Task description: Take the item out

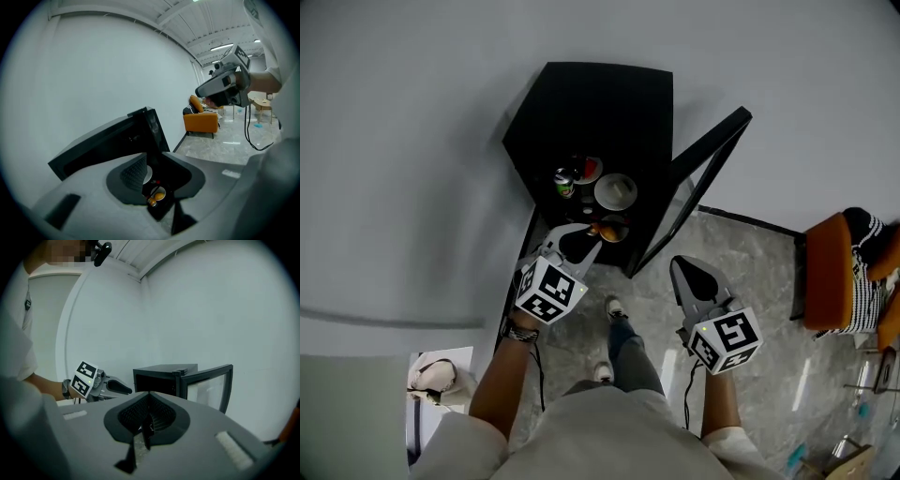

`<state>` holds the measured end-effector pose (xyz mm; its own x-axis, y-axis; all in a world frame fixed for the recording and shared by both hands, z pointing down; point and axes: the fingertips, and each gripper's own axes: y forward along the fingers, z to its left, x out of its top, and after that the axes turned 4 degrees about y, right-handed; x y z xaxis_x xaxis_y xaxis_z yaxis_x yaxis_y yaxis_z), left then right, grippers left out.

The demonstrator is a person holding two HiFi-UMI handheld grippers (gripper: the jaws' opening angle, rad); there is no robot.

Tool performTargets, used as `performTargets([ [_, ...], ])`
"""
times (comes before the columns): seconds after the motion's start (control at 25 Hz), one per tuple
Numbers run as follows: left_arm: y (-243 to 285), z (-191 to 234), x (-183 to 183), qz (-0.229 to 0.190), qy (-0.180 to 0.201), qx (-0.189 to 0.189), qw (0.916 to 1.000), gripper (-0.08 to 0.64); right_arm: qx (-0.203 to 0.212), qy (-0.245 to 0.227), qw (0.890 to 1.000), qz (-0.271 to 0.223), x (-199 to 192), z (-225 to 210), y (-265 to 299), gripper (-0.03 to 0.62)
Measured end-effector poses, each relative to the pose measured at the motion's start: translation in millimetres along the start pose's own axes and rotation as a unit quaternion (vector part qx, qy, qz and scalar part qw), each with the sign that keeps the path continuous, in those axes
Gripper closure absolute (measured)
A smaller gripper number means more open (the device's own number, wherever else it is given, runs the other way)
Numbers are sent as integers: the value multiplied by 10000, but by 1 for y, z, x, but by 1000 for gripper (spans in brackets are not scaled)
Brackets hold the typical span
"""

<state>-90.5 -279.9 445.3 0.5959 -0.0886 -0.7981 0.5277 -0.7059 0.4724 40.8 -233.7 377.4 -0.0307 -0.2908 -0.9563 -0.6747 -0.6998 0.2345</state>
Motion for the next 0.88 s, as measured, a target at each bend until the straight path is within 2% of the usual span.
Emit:
performTargets([
  [0.4,84,19,-39,457,304,-407,9977,456,-173,261,9989,362,-30,-42,41,584],
  [0.88,168,20,-109,1143,556,-900,9878,411,-244,452,9967,635,-53,-69,62,584],
])
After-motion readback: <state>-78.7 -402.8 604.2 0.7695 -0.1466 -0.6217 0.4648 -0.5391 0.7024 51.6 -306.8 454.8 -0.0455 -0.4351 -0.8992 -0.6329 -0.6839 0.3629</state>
